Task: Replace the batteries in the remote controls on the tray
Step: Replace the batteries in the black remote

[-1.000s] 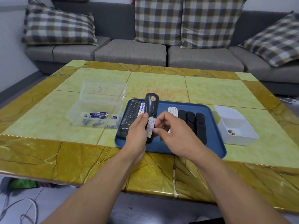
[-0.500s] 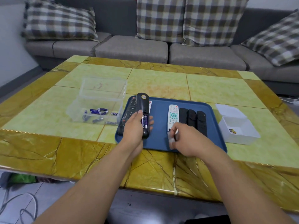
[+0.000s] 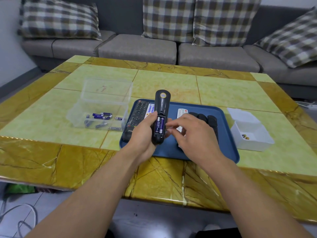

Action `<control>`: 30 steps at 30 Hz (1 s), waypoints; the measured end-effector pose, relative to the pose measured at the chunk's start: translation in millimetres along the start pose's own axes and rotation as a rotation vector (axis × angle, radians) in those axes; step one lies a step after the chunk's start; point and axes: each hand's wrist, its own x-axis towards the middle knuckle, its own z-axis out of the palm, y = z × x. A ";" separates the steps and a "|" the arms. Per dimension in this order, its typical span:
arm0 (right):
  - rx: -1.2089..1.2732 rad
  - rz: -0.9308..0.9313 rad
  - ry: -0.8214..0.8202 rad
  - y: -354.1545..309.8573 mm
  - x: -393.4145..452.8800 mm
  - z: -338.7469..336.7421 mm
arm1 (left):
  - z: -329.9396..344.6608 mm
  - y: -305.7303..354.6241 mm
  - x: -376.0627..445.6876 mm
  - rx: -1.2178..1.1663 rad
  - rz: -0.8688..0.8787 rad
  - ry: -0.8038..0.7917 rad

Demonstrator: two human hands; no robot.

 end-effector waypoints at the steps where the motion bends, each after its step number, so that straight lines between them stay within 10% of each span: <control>1: 0.004 -0.061 0.016 -2.9 -1.0 2.7 | 0.6 -0.8 -1.1 -0.015 -0.012 -0.012; 16: 0.022 0.002 -0.173 -2.4 8.8 5.0 | 4.7 -12.2 -4.6 0.025 -0.031 -0.050; 30: 0.670 0.414 0.036 -5.8 10.9 -2.1 | 13.0 -11.7 -9.1 0.051 -0.050 -0.019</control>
